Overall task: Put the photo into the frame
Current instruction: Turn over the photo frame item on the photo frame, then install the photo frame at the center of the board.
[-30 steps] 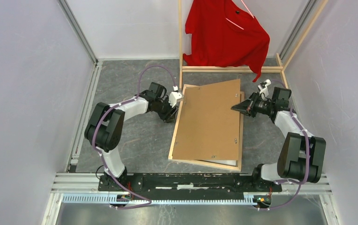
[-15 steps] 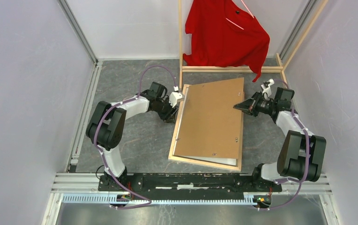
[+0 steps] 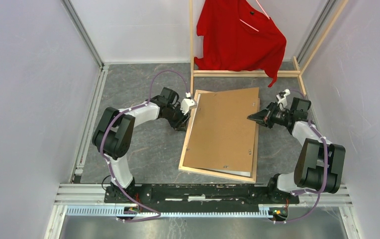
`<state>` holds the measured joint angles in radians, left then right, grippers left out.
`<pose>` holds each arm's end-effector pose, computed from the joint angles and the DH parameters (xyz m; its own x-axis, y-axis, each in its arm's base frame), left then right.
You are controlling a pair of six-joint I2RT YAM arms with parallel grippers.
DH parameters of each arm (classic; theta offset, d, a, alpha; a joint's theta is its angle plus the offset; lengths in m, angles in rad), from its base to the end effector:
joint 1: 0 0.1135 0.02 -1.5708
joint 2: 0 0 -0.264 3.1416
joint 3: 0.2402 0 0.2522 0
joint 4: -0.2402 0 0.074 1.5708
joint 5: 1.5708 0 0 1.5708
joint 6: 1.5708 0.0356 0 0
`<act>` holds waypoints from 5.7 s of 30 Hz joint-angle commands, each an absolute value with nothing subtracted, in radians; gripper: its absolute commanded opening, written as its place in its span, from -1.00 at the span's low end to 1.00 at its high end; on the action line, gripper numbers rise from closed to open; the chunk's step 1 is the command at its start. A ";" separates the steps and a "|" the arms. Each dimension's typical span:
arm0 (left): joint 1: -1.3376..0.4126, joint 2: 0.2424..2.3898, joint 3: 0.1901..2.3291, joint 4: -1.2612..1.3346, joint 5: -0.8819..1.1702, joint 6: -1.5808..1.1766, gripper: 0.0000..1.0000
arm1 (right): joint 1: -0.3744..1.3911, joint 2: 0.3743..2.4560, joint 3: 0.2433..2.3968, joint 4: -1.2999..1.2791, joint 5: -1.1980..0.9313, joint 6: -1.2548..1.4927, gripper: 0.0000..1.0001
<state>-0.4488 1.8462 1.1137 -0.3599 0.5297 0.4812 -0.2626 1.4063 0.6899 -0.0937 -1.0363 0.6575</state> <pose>0.3186 -0.1734 0.1554 -0.4387 0.6546 -0.6157 0.8879 0.4215 -0.1845 0.2633 -0.0391 0.1916 -0.8230 0.5436 -0.1648 0.0787 0.3964 0.9147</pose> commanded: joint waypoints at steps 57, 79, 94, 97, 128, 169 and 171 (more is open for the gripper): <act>-0.461 1.790 1.161 -0.407 0.510 0.472 -0.10 | 0.094 1.386 1.074 -0.652 -0.206 0.280 0.96; -0.434 1.777 1.151 -0.389 0.587 0.254 0.04 | 0.768 1.081 0.425 0.276 -0.056 0.615 -1.00; -0.433 1.833 1.126 -0.351 0.603 0.222 -0.45 | 0.972 1.510 0.521 0.587 -0.088 0.568 -1.00; -0.433 1.831 1.124 -0.353 0.608 0.228 -0.49 | 0.976 1.543 0.536 0.599 -0.109 0.562 -1.00; -0.431 1.812 1.103 -0.361 0.612 0.246 -0.63 | 0.953 1.683 0.616 0.580 -0.147 0.534 -1.00; -0.313 1.994 1.360 -0.267 0.769 -0.033 -0.08 | 0.465 1.787 0.989 0.356 -0.294 0.468 0.01; -0.314 2.014 1.365 -0.266 0.768 -0.035 -0.11 | 0.464 1.838 1.036 0.340 -0.311 0.466 0.00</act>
